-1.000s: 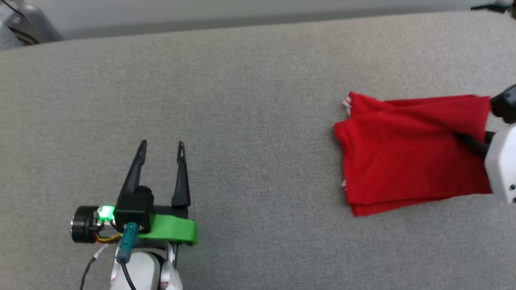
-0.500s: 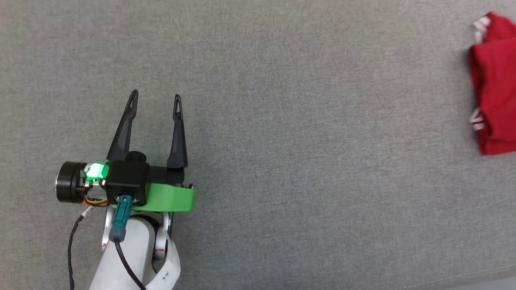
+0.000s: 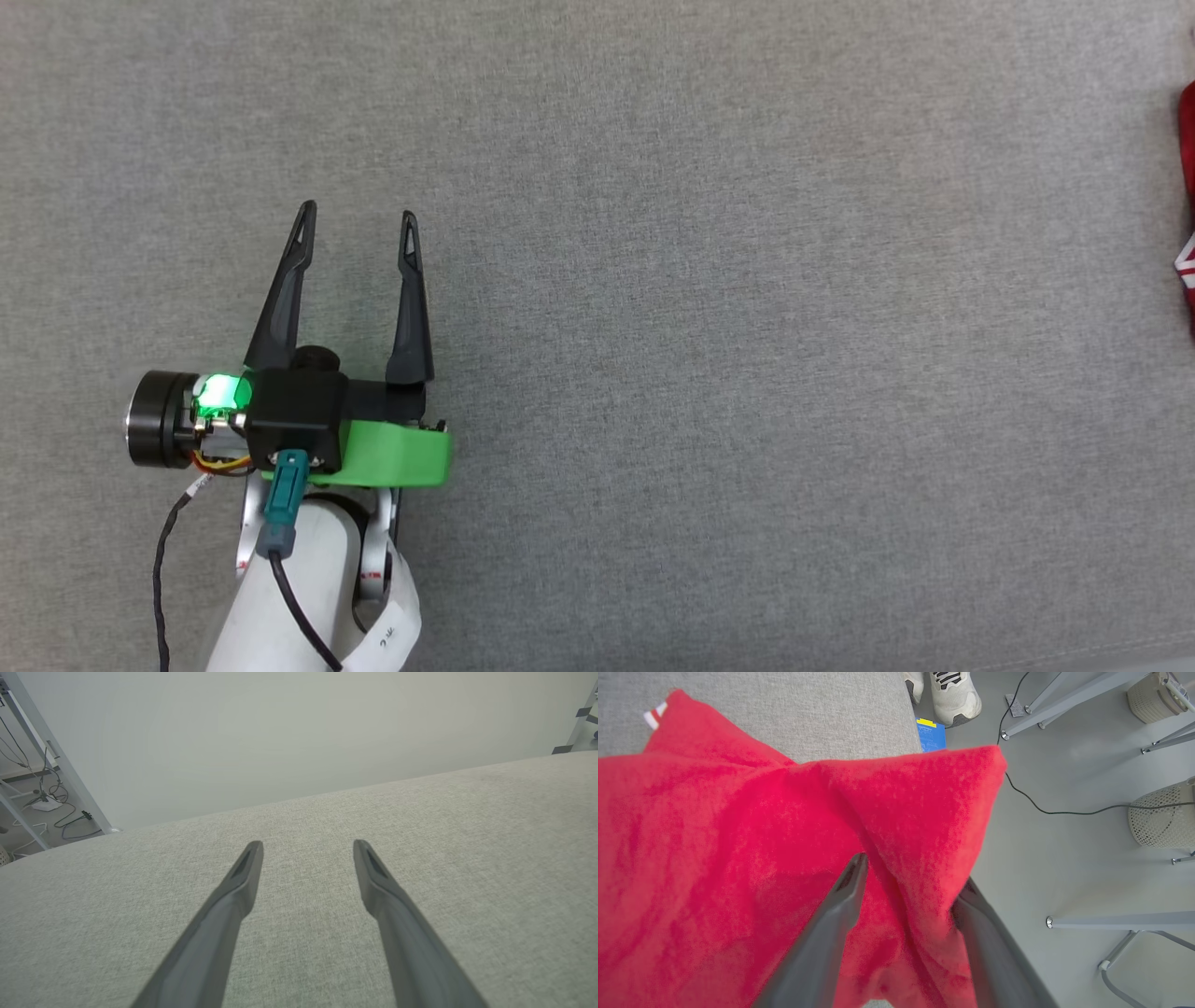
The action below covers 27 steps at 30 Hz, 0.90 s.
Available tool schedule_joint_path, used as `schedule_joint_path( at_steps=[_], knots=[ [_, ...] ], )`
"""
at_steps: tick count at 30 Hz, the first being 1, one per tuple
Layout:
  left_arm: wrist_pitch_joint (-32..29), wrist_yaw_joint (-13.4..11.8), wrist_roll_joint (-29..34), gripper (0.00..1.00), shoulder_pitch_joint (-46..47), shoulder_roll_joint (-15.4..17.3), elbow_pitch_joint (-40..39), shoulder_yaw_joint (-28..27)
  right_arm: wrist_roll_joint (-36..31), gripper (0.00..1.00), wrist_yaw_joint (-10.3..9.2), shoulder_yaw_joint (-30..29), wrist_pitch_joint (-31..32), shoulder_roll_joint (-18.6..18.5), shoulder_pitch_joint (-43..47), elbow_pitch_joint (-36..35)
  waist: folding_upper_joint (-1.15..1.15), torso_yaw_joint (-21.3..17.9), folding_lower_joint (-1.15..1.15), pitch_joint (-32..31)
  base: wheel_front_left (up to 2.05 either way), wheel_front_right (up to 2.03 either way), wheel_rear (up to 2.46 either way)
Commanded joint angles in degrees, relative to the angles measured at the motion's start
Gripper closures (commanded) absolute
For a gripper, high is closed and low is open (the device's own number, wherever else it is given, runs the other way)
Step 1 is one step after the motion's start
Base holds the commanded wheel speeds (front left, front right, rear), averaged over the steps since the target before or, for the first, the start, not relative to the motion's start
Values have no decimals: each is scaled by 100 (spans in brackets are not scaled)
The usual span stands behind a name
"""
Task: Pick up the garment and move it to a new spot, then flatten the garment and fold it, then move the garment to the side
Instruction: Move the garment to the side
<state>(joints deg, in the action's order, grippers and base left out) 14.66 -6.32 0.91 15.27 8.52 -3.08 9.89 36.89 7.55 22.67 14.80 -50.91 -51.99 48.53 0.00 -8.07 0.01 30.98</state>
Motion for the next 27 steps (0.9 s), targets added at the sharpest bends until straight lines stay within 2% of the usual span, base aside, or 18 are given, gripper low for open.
schedule_joint_path(
  at_steps=[1,6,11,12,13,17,20,24,27],
  knots=[
    [34,-40,-53,0,-53,13,23,-1,-105,0,-6,-25,-166,-14,-57,52,0,43,-1,-205,0,0,0],
    [34,-100,-178,0,-306,-2,90,-67,-531,0,-6,18,-821,-12,-7,19,0,124,-1,-686,0,0,0],
    [34,-171,-287,0,-624,-47,135,-150,-866,0,-6,-220,-1798,266,-28,-320,0,254,-1,-1162,0,0,0],
    [34,-194,-362,0,-864,-89,145,-202,-1194,0,-6,-580,-2613,685,91,-676,0,411,-1,-1501,0,0,0],
    [34,-193,-412,0,-1007,-114,139,-243,-1517,0,-6,-936,-2899,1096,388,-1106,0,542,-1,-1737,0,0,0],
    [34,-180,-478,0,-1164,-142,153,-311,-1880,0,-6,-1545,-2973,1773,1017,-2046,0,701,-1,-1979,0,0,0],
    [34,-154,-505,0,-1236,-156,170,-349,-2119,0,-6,-1983,-2977,2349,1678,-3025,0,825,-1,-2116,0,0,0],
    [34,-108,-548,0,-1316,-185,213,-382,-2310,0,-6,-2202,-2979,3041,2608,-3935,0,984,-1,-2275,0,0,0],
    [34,-62,-570,0,-1382,-205,270,-384,-2403,0,-6,-2243,-2979,3478,3213,-4309,0,1084,-1,-2398,0,0,0]
  ],
)
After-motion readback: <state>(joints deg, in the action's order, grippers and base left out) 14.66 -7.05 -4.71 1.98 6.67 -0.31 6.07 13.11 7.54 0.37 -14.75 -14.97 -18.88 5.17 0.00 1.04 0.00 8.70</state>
